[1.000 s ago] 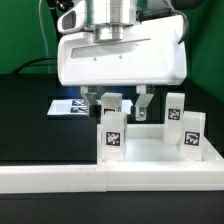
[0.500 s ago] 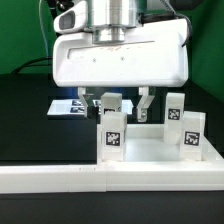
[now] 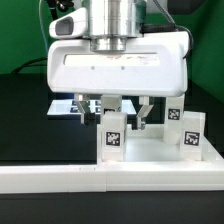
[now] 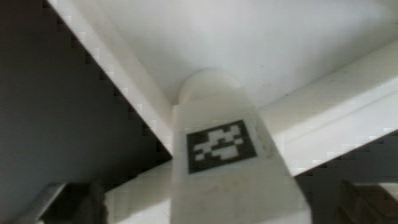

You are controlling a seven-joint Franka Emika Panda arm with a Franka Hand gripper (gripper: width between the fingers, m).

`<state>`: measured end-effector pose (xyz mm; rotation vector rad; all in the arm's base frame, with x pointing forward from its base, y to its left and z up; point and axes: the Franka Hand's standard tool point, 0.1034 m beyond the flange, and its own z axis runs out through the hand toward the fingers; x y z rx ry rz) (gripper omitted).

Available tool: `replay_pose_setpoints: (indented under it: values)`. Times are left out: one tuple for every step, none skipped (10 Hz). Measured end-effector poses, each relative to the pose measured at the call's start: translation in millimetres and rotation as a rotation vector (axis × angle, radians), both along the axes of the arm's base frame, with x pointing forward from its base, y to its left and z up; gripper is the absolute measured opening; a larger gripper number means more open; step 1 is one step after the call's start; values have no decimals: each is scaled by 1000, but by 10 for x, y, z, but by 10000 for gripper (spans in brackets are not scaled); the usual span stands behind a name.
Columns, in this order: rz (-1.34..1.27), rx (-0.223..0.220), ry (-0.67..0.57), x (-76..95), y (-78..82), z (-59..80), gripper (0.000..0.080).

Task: Assemble square table

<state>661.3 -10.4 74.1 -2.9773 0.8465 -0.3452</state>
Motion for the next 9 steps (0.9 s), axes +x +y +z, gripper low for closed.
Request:
replay_pose_setpoints:
  values:
    - [-12,3,0,0,-1,-1,649]
    - [-30,6,-1,0,-2,-1,649]
    - [-35,7,-1,-1,-3,-1,549]
    - [-108,25,-3,-1,0,-3,349]
    - [-182,41,-6,-2,0,-4,349]
    - [-209,46,-7,-2,-4,-3,289]
    - [-299,66,-11,-1,-9,-1,289]
    - [-360,79,-13,0,-12,2,289]
    - [-436,97,-10,-1,-11,4,289]
